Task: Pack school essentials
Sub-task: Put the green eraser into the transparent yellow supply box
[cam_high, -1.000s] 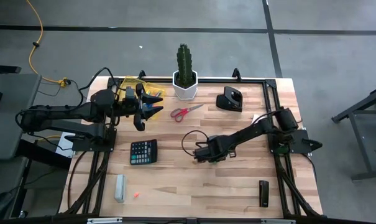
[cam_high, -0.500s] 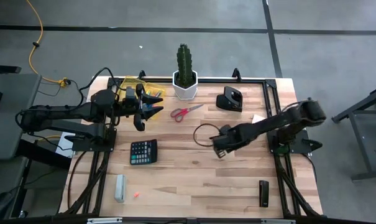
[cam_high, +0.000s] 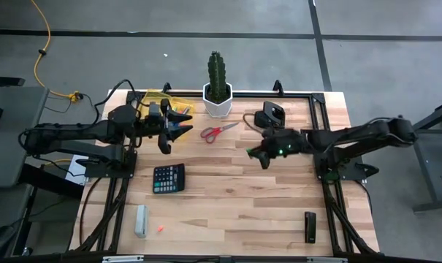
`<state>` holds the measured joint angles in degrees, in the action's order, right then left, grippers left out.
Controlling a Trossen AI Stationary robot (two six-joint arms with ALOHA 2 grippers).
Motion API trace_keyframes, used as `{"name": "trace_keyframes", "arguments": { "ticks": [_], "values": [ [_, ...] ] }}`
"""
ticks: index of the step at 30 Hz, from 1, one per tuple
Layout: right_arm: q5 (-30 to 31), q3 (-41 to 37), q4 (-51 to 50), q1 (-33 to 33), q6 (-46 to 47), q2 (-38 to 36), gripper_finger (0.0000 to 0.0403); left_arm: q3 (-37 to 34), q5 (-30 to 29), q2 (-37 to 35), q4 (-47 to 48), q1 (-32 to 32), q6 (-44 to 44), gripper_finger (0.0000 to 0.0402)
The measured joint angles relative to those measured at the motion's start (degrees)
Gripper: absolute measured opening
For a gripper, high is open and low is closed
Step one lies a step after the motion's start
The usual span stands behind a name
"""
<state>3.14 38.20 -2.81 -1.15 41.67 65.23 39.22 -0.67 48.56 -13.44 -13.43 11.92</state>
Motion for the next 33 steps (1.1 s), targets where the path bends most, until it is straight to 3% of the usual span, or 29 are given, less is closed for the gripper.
{"name": "trace_keyframes", "arguments": {
  "ticks": [5,14,27,33],
  "values": [
    [-2.90,5.82,1.74,3.76,-14.76,0.02,0.0067,0.00,0.00,2.29,-0.08,0.60,1.42,0.0170],
    [-2.92,14.21,1.47,4.57,-36.33,0.04,0.0067,0.00,0.44,7.44,-0.56,3.45,1.62,0.0170],
    [-2.86,15.34,2.25,4.55,-34.38,0.04,0.0067,0.00,-0.46,8.40,-3.66,3.76,1.42,0.0170],
    [1.06,15.41,8.40,4.03,-32.57,1.85,0.0067,0.32,-4.49,12.86,-5.77,4.40,-2.62,0.0170]
  ]
}}
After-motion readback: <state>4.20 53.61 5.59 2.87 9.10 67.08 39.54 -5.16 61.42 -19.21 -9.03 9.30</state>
